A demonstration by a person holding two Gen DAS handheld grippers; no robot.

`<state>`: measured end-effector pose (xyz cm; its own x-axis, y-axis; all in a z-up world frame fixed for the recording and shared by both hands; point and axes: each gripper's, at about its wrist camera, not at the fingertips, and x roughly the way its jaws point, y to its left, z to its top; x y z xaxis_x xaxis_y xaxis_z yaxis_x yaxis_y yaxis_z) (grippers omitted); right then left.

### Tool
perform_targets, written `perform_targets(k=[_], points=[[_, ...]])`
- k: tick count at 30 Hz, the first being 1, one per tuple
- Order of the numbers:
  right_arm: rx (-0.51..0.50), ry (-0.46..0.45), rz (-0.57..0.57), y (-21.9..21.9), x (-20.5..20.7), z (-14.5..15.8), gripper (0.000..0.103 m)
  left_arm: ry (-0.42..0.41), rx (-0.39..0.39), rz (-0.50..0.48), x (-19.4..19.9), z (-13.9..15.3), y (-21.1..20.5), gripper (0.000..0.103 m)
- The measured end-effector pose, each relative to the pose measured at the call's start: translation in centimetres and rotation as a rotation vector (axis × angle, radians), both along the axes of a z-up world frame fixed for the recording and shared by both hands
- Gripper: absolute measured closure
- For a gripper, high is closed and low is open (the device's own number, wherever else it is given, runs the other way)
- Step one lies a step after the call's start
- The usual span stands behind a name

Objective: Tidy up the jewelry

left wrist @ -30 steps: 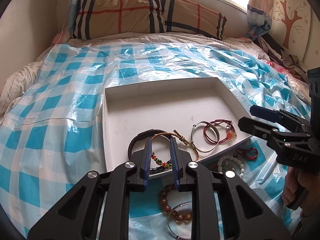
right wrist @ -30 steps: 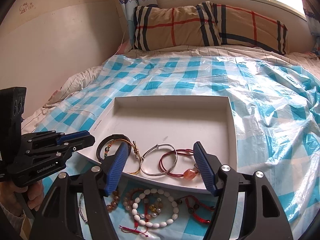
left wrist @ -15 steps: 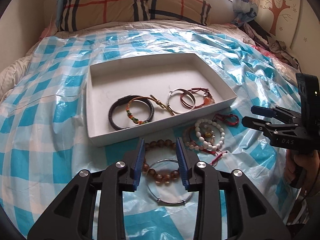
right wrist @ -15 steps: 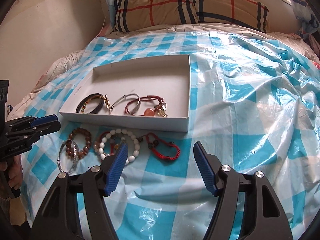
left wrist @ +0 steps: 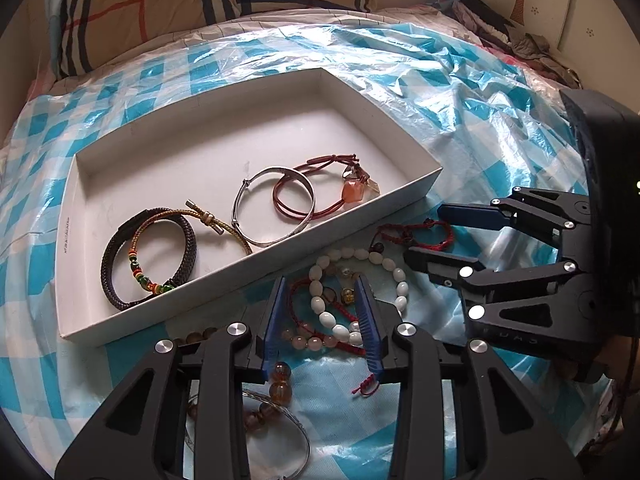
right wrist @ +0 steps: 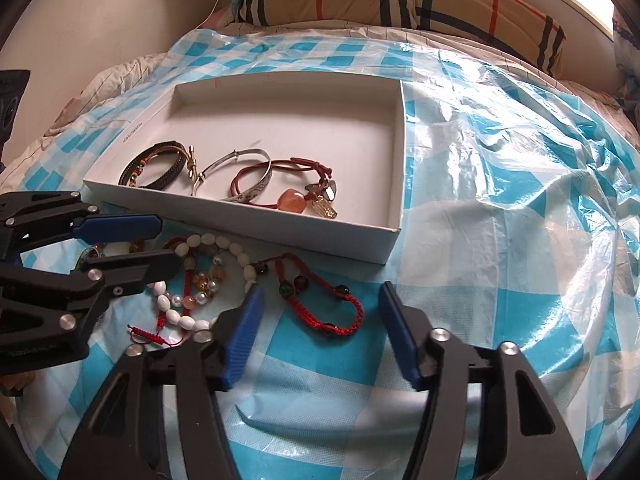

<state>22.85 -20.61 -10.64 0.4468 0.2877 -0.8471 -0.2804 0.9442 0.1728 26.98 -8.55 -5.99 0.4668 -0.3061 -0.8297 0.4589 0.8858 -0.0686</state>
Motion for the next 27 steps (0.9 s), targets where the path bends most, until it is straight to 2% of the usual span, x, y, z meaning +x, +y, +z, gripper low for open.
perform_targets(k=[1, 2, 6, 12, 16, 17, 18, 19, 21, 22, 24, 27], points=[[0.005, 0.007, 0.02, 0.2, -0.3, 0.0, 0.075, 0.009, 0.002, -0.014, -0.1, -0.2, -0.2, 0.077], [0.008, 0.012, 0.037, 0.4, -0.8, 0.0, 0.084, 0.011, 0.01, -0.04, -0.5, -0.4, -0.5, 0.087], [0.022, 0.038, 0.089, 0.9, -3.5, 0.4, 0.09, 0.004, 0.046, -0.134, -3.0, -0.2, -1.3, 0.101], [0.118, 0.083, 0.055, -1.3, -8.2, 2.1, 0.091, 0.079, -0.013, -0.189, -7.0, 0.9, 1.4, 0.103], [0.158, 0.094, 0.039, -2.7, -8.8, 2.7, 0.091, 0.097, -0.046, -0.158, -7.7, 1.8, 3.8, 0.102], [0.148, 0.097, 0.03, -2.7, -8.5, 2.6, 0.087, 0.09, -0.05, -0.139, -7.4, 2.1, 4.1, 0.102], [0.144, 0.099, 0.025, -2.7, -8.2, 2.5, 0.074, 0.081, -0.052, -0.124, -6.9, 2.4, 4.1, 0.102], [0.147, 0.093, 0.024, -2.7, -7.9, 2.5, 0.068, 0.07, -0.052, -0.113, -6.3, 2.6, 3.8, 0.101], [0.148, 0.078, 0.02, -2.4, -7.4, 2.6, 0.055, 0.049, -0.066, -0.109, -5.1, 3.0, 2.7, 0.092], [0.147, 0.075, 0.017, -2.2, -7.1, 2.5, 0.052, 0.039, -0.065, -0.103, -4.4, 2.9, 2.0, 0.088], [0.145, 0.073, 0.007, -1.9, -6.7, 2.0, 0.049, 0.011, -0.024, -0.083, -3.4, 2.6, 0.5, 0.067], [0.161, 0.084, -0.004, -1.8, -6.5, 1.2, 0.048, -0.044, 0.027, -0.047, -2.6, 2.6, -0.3, 0.064]])
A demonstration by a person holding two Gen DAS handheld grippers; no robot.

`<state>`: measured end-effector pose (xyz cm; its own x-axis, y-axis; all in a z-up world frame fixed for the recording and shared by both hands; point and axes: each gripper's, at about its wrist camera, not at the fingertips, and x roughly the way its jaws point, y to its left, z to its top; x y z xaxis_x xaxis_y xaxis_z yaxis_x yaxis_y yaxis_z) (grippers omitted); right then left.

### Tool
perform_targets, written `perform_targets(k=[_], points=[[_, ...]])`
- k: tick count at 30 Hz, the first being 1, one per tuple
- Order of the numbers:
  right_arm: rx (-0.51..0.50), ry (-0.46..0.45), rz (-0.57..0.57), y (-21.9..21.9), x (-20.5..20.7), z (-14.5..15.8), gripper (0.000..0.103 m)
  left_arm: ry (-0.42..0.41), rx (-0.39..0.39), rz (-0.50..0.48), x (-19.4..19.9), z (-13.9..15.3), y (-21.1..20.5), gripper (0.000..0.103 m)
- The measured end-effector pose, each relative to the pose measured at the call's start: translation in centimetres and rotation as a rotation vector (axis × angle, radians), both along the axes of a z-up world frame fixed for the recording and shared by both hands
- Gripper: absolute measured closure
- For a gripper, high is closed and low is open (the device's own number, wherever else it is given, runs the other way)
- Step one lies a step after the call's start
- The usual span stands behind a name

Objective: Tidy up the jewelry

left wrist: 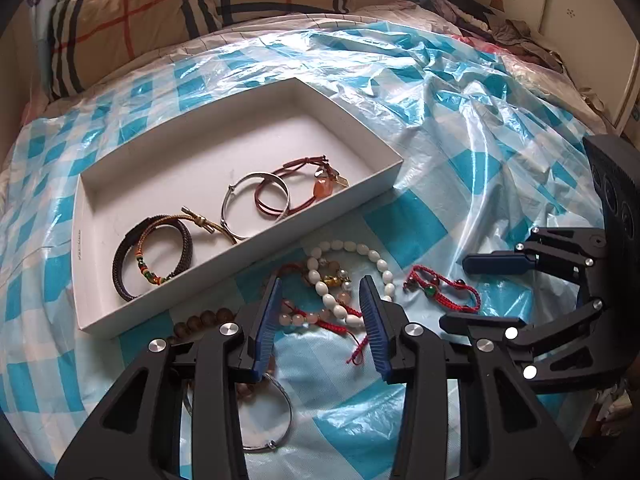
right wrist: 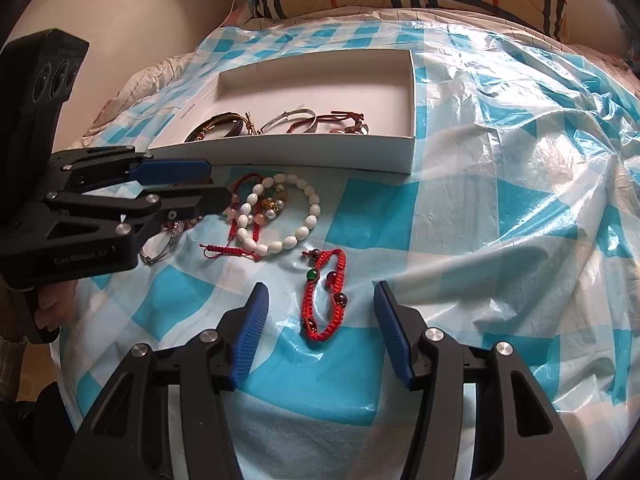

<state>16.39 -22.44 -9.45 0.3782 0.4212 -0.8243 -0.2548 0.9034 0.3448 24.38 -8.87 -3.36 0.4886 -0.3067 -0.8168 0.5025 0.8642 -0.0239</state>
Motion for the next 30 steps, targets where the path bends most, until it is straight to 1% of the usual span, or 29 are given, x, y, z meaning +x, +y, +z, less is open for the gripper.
perform_targets(k=[1, 3, 5, 6, 9, 11, 13, 14, 15, 17, 19, 22, 24, 28, 29, 30], points=[[0.006, 0.004, -0.003, -0.1, 0.0, -0.3, 0.048, -0.004, 0.002, 0.017, 0.3, 0.0, 0.3, 0.064], [0.02, 0.01, -0.008, -0.3, 0.0, -0.8, 0.047, -0.005, 0.031, 0.048, 1.0, -0.4, 1.0, 0.063], [0.025, 0.01, -0.007, -0.1, 0.0, -1.0, 0.045, 0.012, 0.045, 0.068, 1.8, -1.2, 1.8, 0.063], [0.026, 0.009, -0.003, 0.0, 0.0, -1.1, 0.042, 0.02, 0.049, 0.073, 2.3, -1.6, 2.1, 0.063], [0.012, 0.001, 0.007, 0.6, -0.1, -1.2, 0.037, 0.039, 0.064, 0.062, 3.1, -2.8, 2.1, 0.064], [0.004, -0.002, 0.007, 0.7, -0.1, -1.2, 0.036, 0.034, 0.089, 0.033, 3.1, -3.4, 1.3, 0.064], [0.002, -0.006, 0.004, 0.8, -0.2, -1.3, 0.036, 0.027, 0.122, 0.006, 2.9, -4.1, 0.4, 0.08], [0.001, -0.009, 0.003, 0.8, -0.2, -1.4, 0.036, 0.017, 0.14, 0.006, 2.7, -4.1, 0.2, 0.087], [0.0, -0.012, 0.001, 0.8, -0.3, -1.4, 0.036, 0.006, 0.145, 0.008, 2.5, -4.0, 0.2, 0.088], [-0.007, -0.017, -0.001, 0.9, -0.4, -1.5, 0.036, -0.006, 0.122, 0.02, 2.1, -3.2, 0.5, 0.101], [-0.019, -0.022, 0.001, 1.1, -0.4, -1.5, 0.036, -0.003, 0.094, 0.031, 1.6, -2.3, 1.1, 0.101], [-0.03, -0.023, 0.0, 1.2, -0.5, -1.5, 0.036, 0.008, 0.065, 0.021, 0.3, -1.4, 1.9, 0.101], [-0.03, -0.023, -0.002, 1.2, -0.5, -1.5, 0.036, 0.023, 0.025, 0.018, -0.7, -0.6, 2.6, 0.101], [-0.032, -0.022, -0.005, 1.3, -0.7, -1.6, 0.036, 0.062, -0.1, 0.033, -2.7, 1.1, 4.8, 0.101], [-0.033, -0.021, -0.006, 1.3, -0.7, -1.6, 0.036, 0.069, -0.121, 0.039, -3.0, 1.4, 5.3, 0.101], [-0.035, -0.02, -0.006, 1.4, -0.6, -1.6, 0.036, 0.065, -0.108, 0.051, -3.1, 1.6, 5.6, 0.101]])
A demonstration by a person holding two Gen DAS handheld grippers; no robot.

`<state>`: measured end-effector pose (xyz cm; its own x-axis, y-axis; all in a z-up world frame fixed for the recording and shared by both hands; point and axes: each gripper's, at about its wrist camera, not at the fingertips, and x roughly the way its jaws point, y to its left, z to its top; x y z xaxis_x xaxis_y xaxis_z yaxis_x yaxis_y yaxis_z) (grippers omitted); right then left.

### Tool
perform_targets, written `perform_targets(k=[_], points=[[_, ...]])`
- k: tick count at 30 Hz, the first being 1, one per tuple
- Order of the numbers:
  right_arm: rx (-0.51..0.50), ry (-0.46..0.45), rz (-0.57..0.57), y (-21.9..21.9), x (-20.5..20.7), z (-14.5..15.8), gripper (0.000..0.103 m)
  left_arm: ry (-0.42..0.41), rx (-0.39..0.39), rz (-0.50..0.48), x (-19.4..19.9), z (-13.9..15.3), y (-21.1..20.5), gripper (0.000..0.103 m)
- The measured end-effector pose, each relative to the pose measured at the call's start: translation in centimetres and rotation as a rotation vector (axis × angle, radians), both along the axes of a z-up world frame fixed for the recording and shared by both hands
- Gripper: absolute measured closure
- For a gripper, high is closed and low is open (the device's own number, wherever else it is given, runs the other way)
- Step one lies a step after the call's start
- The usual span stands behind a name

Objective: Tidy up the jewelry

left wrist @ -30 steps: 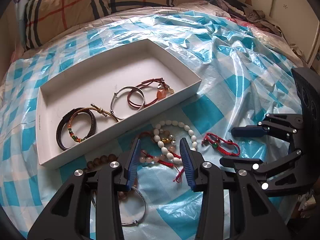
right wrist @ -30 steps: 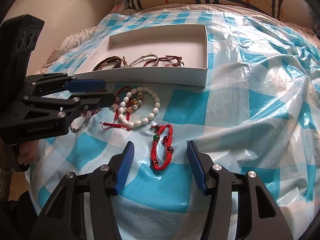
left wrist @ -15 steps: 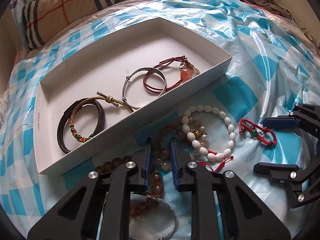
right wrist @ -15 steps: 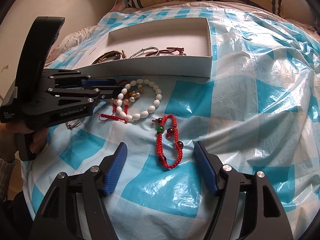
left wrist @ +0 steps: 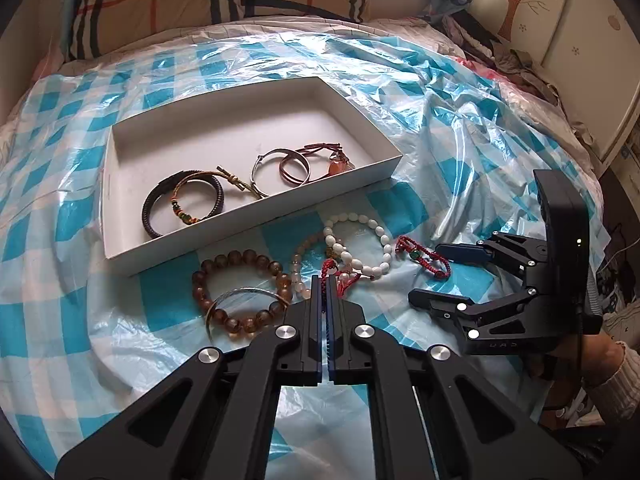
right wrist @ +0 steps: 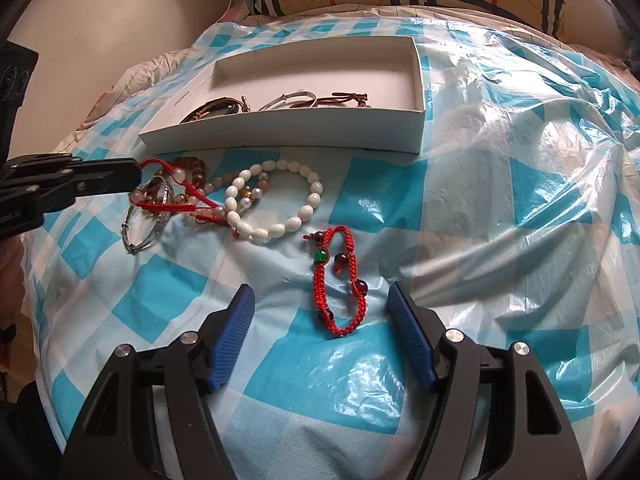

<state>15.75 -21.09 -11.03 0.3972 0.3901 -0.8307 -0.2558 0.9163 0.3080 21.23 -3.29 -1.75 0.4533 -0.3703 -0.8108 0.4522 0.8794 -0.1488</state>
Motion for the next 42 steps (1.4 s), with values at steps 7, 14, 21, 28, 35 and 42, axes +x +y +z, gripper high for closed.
perform_targets(k=[7, 14, 21, 28, 35, 42], points=[[-0.012, -0.009, -0.01, 0.3, -0.4, 0.3, 0.039, -0.049, 0.044, 0.013, -1.6, 1.4, 0.8, 0.101], [0.055, 0.009, -0.042, -0.8, -1.5, 0.8, 0.082, -0.027, -0.092, 0.063, -4.0, 3.0, 3.4, 0.101], [0.138, 0.012, -0.064, -1.7, -3.9, 2.4, 0.089, -0.045, -0.127, 0.076, -7.1, 4.4, 4.5, 0.101], [0.209, -0.017, -0.074, -2.2, -5.7, 4.9, 0.092, -0.049, -0.132, 0.101, -8.1, 4.6, 5.1, 0.101], [0.28, -0.082, -0.063, -0.7, -7.8, 8.7, 0.092, -0.077, -0.155, 0.146, -10.0, 5.7, 5.6, 0.101], [0.318, -0.15, -0.06, -0.4, -10.1, 12.2, 0.093, -0.159, -0.07, 0.189, -12.4, 7.7, 5.5, 0.101]])
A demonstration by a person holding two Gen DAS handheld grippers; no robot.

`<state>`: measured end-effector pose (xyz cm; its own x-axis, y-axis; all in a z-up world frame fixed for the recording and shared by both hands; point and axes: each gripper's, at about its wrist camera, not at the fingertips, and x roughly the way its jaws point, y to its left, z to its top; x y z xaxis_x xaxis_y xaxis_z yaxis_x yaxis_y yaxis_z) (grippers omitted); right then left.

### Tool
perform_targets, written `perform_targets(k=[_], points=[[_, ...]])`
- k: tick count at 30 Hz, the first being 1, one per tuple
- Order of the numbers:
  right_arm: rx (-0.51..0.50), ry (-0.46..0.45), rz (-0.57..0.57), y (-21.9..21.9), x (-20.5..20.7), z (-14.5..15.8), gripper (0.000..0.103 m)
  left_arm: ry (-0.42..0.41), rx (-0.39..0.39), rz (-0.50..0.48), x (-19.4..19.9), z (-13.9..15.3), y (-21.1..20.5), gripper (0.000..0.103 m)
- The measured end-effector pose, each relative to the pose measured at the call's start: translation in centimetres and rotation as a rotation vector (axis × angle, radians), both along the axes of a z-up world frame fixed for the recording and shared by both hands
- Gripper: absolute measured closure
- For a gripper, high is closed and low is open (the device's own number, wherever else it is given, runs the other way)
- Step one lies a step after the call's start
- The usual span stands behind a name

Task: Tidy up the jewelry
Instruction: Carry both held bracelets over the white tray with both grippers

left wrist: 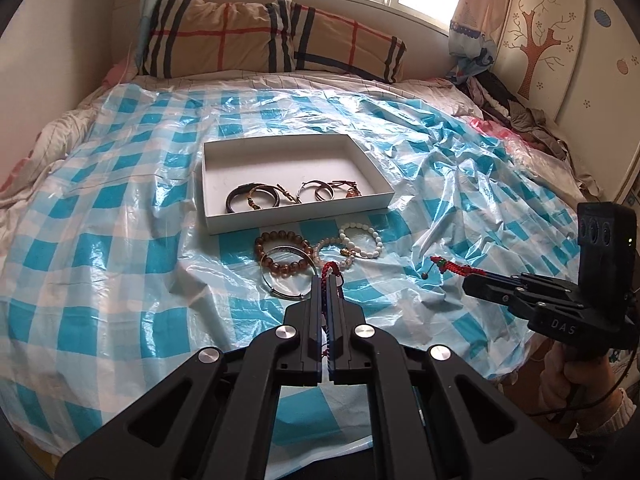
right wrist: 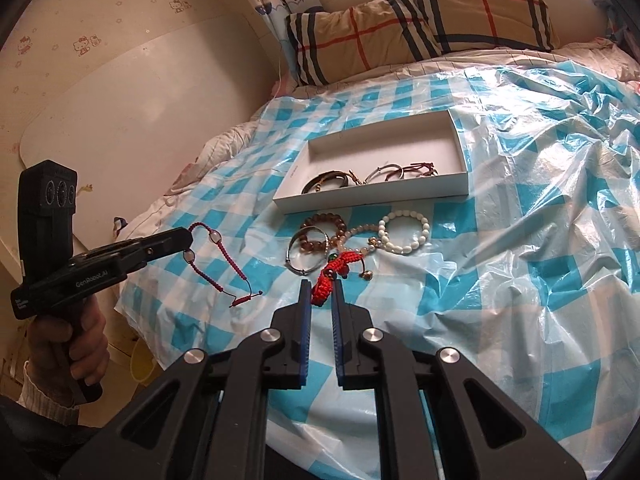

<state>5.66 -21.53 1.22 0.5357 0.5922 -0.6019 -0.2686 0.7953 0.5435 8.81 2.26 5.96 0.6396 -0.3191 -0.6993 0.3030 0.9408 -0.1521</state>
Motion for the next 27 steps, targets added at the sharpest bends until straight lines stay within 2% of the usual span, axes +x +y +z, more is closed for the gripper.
perform_targets(k=[9, 20, 27], points=[[0.023, -0.071, -0.021, -0.1, -2.1, 3.6, 0.092, -0.087, 0.071, 0.025, -3.1, 2.6, 0.2, 0.101], [0.034, -0.136, -0.022, 0.4, -4.1, 6.7, 0.092, -0.151, 0.086, 0.033, -5.8, 5.1, 0.5, 0.101], [0.047, -0.163, -0.022, 0.7, -4.1, 7.6, 0.092, -0.179, 0.104, 0.048, -6.3, 5.8, 0.5, 0.101]])
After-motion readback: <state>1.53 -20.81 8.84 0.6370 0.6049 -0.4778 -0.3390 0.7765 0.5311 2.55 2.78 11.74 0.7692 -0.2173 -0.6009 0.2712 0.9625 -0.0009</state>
